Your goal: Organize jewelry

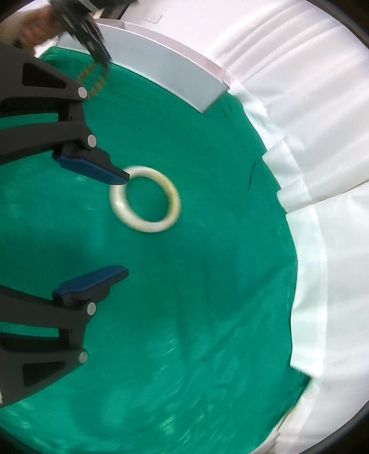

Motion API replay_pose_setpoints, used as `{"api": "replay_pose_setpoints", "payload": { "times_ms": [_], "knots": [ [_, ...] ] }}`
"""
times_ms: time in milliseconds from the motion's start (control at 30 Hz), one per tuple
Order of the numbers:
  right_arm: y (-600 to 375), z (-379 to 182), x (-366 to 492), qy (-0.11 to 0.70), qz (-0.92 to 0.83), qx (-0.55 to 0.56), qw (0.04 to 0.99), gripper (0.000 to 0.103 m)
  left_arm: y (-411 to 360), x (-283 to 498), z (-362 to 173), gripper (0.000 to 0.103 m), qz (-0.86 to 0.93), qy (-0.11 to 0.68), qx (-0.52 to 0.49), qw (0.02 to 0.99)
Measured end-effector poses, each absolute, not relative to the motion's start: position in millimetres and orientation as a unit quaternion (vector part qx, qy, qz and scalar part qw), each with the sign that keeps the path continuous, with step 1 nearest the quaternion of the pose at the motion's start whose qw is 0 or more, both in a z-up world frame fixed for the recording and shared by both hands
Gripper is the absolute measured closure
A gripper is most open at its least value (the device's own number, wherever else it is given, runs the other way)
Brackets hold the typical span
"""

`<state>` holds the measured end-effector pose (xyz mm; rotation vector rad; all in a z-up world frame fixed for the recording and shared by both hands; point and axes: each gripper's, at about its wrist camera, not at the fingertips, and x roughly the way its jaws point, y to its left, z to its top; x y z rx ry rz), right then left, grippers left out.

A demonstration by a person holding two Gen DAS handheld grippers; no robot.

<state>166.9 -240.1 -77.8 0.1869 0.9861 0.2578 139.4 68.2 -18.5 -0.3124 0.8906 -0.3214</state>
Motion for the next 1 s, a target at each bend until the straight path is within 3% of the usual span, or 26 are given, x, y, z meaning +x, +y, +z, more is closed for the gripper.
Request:
{"api": "replay_pose_setpoints", "payload": {
  "times_ms": [100,200,233,467,633,833,1000],
  "knots": [
    [-215.3,-94.4,195.4,0.489,0.109,0.028,0.865,0.046,73.3,132.0,-2.5,0.094,-0.149,0.414,-0.164,0.883],
    [-191.2,-98.9,206.0,0.487,0.086,-0.051,0.868,0.089,87.6,122.7,14.7,0.094,-0.144,0.401,-0.179,0.887],
    [-189.4,-96.3,206.0,0.486,0.081,-0.056,0.868,0.092,93.1,119.3,20.9,0.094,-0.143,0.397,-0.185,0.888],
    [-166.3,-34.0,191.0,0.454,0.177,0.041,0.872,0.091,164.7,91.2,83.0,0.094,-0.1,0.348,-0.216,0.907],
    [-88.6,30.8,190.3,0.417,0.286,0.068,0.86,0.091,235.6,79.9,110.2,0.094,-0.026,0.322,-0.231,0.918],
    [50.4,58.0,205.2,0.404,0.381,0.038,0.831,0.091,301.7,93.5,71.9,0.094,0.073,0.351,-0.234,0.904],
    [149.3,35.0,211.4,0.423,0.405,-0.006,0.81,0.091,318.2,118.4,9.8,0.094,0.105,0.419,-0.234,0.871]
  ]
}}
